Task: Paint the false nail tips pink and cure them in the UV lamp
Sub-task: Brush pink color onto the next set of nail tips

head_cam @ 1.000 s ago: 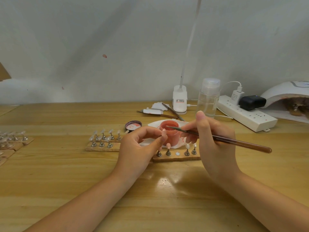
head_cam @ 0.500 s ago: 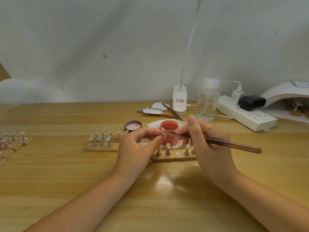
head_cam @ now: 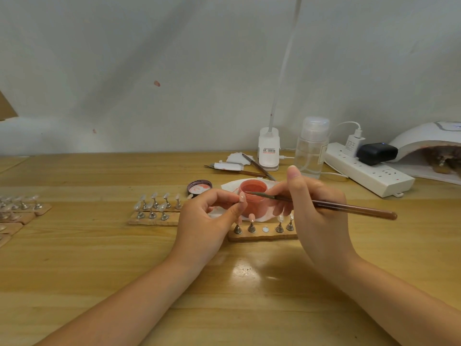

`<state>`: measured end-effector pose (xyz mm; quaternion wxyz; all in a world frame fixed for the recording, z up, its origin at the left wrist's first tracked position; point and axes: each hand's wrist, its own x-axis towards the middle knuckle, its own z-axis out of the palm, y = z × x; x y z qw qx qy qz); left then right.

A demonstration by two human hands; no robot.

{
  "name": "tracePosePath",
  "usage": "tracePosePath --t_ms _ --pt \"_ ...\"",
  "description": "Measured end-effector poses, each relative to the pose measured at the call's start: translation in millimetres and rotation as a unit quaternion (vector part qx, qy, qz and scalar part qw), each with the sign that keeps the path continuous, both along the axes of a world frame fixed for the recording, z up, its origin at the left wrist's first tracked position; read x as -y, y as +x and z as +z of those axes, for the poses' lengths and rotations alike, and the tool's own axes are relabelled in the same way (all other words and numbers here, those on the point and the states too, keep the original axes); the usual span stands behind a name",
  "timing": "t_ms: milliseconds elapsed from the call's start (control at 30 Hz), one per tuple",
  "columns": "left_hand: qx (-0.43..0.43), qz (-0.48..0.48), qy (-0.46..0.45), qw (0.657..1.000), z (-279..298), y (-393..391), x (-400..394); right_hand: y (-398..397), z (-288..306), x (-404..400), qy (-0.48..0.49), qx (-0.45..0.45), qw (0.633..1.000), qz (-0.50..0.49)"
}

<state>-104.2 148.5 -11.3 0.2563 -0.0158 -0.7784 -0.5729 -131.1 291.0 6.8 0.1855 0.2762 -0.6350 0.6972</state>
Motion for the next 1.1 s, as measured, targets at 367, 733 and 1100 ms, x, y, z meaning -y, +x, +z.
tracePosePath --t_ms 367,733,1100 --pt "0.007 -0.008 0.016 1.000 2.2 1.3 -1.4 2.3 2.3 1.0 -0.010 0.002 1.000 -0.004" --pt "0.005 -0.012 0.023 1.000 2.4 1.3 -1.5 2.5 1.7 2.3 0.000 0.018 1.000 0.007" --pt "0.006 -0.018 0.034 0.999 2.9 1.5 -1.8 1.7 0.8 1.6 -0.010 0.030 0.999 0.006"
